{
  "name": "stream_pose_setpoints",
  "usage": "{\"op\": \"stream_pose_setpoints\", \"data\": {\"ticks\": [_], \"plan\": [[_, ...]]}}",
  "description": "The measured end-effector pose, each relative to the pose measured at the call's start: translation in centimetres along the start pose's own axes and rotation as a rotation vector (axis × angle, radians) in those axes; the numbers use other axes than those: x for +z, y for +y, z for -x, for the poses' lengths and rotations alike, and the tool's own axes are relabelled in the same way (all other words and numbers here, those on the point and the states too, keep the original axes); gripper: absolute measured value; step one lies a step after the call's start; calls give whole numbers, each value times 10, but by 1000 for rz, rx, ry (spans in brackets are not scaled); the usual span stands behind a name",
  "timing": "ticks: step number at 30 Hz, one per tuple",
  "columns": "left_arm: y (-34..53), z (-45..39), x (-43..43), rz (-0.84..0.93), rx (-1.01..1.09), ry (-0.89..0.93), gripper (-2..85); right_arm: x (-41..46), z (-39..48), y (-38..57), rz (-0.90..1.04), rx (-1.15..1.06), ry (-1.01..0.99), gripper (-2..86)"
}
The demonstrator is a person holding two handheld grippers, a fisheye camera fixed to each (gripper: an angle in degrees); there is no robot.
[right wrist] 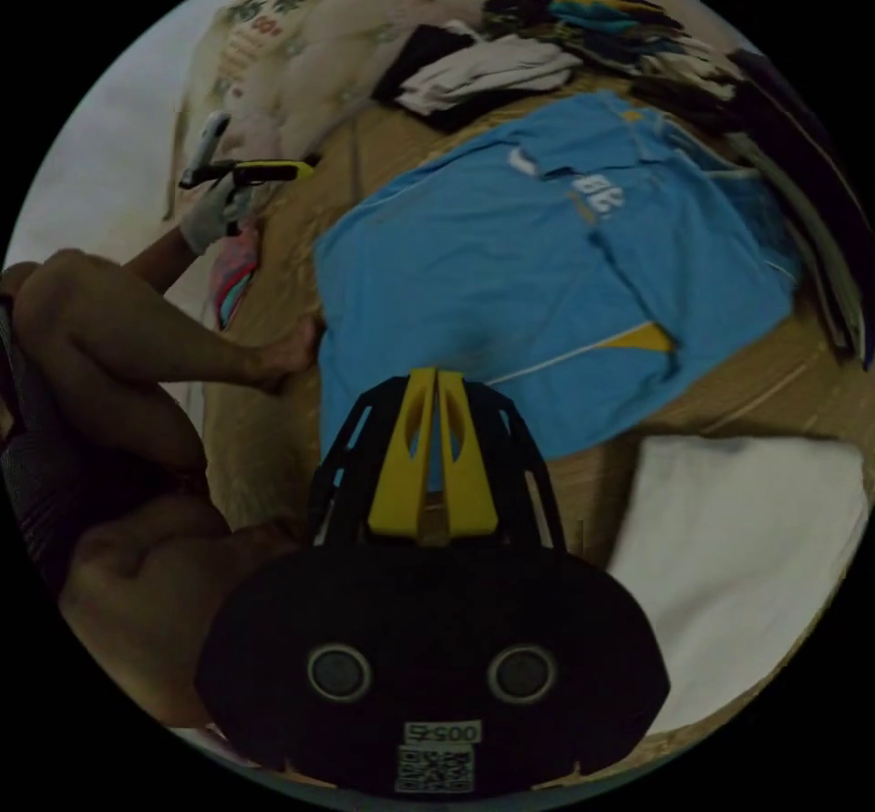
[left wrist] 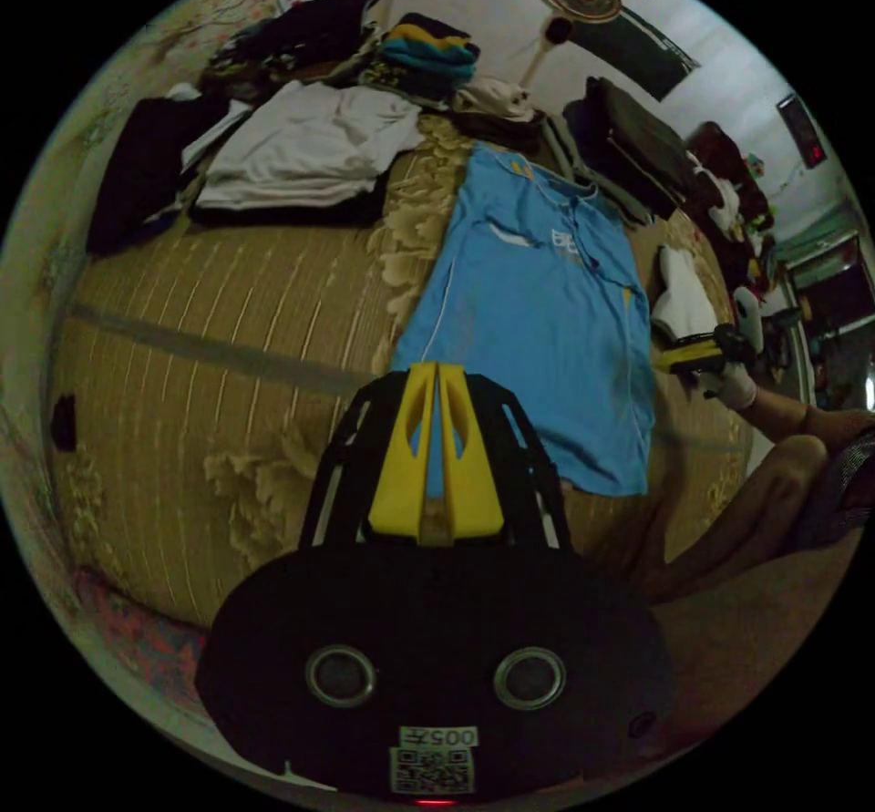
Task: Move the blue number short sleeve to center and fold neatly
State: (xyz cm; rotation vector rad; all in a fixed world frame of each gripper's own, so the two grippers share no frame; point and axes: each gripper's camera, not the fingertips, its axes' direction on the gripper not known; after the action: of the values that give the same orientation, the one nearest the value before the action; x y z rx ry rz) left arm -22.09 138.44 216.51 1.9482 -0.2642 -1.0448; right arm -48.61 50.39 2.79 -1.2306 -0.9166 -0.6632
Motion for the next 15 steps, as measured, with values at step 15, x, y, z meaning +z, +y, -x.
{"op": "stream_pose_setpoints", "data": {"ticks": [15], "plan": [[77, 67, 50, 251, 114, -103, 132, 121, 96, 62, -6, -51, 25, 52]]}}
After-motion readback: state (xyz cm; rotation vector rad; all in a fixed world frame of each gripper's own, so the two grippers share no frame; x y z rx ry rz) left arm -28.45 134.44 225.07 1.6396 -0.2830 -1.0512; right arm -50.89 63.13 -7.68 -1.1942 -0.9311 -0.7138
